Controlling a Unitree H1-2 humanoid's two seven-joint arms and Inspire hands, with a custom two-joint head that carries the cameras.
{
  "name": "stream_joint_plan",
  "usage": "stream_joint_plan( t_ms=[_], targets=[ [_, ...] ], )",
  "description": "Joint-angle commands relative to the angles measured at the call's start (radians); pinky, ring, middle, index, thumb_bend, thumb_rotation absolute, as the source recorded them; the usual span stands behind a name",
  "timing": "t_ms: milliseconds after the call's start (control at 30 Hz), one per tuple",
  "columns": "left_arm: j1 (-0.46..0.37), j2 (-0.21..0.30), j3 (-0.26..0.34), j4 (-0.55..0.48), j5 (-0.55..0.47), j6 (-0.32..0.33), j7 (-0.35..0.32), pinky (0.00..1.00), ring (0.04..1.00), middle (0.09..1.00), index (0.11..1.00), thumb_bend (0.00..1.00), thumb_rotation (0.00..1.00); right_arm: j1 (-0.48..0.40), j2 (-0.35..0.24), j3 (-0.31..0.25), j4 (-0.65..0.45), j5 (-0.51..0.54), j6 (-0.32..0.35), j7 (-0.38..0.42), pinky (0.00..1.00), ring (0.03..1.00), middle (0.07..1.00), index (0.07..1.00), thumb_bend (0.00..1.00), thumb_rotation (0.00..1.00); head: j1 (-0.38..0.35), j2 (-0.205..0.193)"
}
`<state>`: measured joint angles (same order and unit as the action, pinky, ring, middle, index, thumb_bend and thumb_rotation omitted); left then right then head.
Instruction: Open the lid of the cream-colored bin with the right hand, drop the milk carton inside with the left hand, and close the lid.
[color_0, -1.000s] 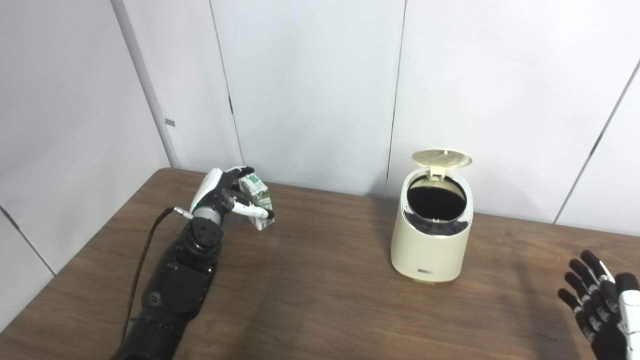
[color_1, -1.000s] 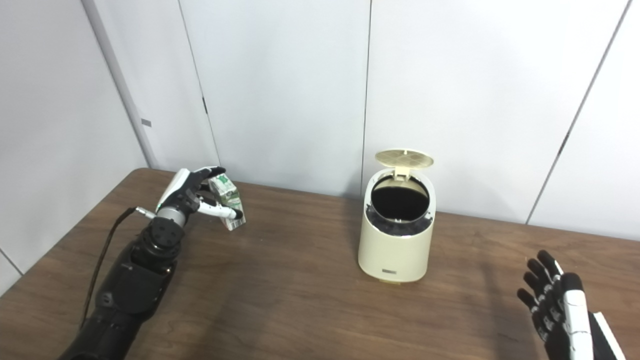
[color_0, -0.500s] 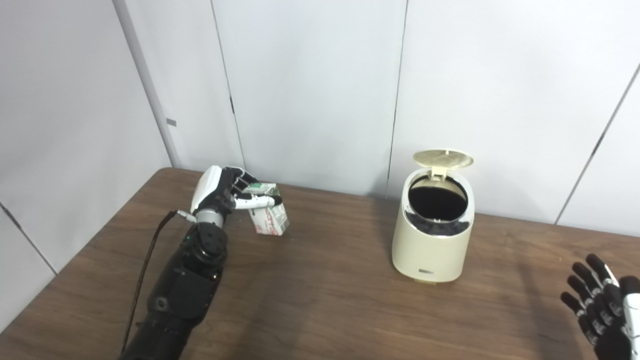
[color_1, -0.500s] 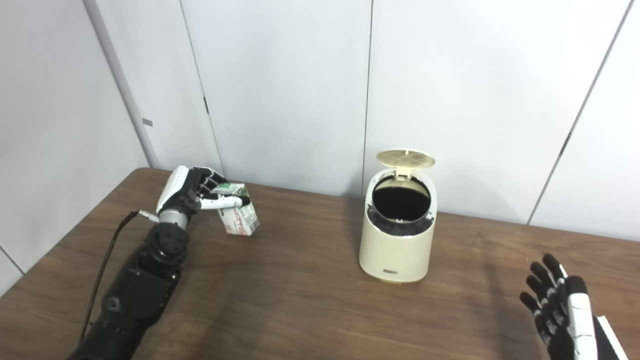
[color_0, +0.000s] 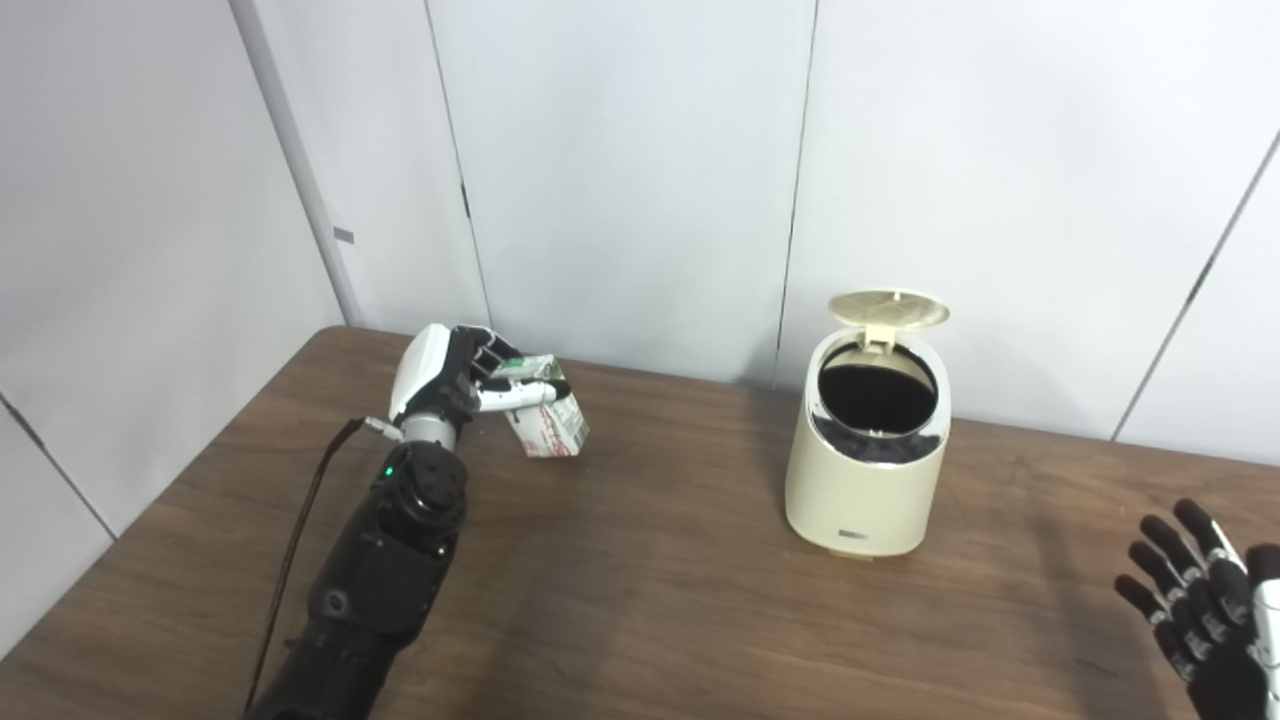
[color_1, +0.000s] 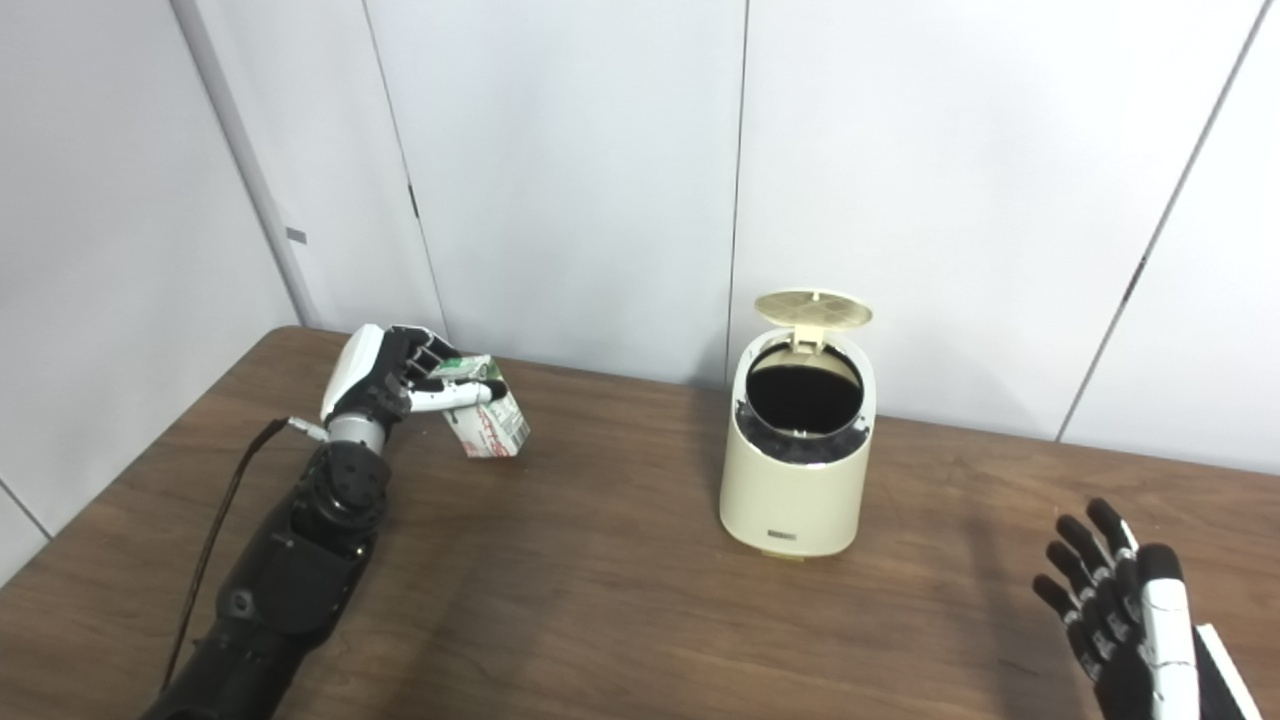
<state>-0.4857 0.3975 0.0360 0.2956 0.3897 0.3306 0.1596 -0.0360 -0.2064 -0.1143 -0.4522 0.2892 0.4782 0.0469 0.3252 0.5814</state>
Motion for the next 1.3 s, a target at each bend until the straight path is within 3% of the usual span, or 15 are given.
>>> stream_joint_plan(
  t_ms=[0,133,433,800,1033,1267],
  targets=[
    [-0.030,0.012,0.018,-0.068,0.004,-0.066,0.043,0.37,0.455,0.490,0.453,0.48,0.00,-0.030,-0.010,0.001,-0.023,0.010,-0.009,-0.007,0.92,0.963,0.961,0.991,0.53,1.00,0.001,0.001],
    [-0.009,-0.011,0.026,-0.146,0.006,-0.105,0.061,0.33,0.432,0.481,0.430,0.47,0.00,-0.037,-0.007,0.007,-0.012,0.015,-0.009,-0.024,0.91,0.962,0.959,0.988,0.54,1.00,-0.005,-0.004],
    [-0.004,-0.075,0.012,-0.326,0.055,-0.120,0.078,0.32,0.445,0.491,0.425,0.47,0.00,-0.049,0.006,0.005,0.020,0.019,-0.016,-0.014,0.94,0.977,0.973,1.000,0.53,1.00,-0.028,-0.011],
    [0.004,-0.152,-0.020,-0.497,0.082,-0.188,0.065,0.34,0.451,0.487,0.478,0.48,0.00,-0.051,0.019,0.002,0.089,-0.001,-0.095,0.019,0.99,0.989,0.979,1.000,0.53,1.00,-0.093,-0.014],
    [-0.029,-0.221,-0.074,-0.552,0.146,-0.204,0.060,0.33,0.434,0.483,0.490,0.48,0.00,-0.048,0.022,0.010,0.099,-0.026,-0.114,0.023,0.96,0.977,0.965,0.989,0.55,1.00,-0.154,-0.007],
    [-0.060,-0.265,-0.128,-0.542,0.227,-0.253,0.074,0.34,0.442,0.502,0.474,0.48,0.00,-0.046,0.033,0.023,0.122,-0.063,-0.151,0.029,0.94,0.968,0.956,0.983,0.57,0.99,-0.217,-0.002]
  ],
)
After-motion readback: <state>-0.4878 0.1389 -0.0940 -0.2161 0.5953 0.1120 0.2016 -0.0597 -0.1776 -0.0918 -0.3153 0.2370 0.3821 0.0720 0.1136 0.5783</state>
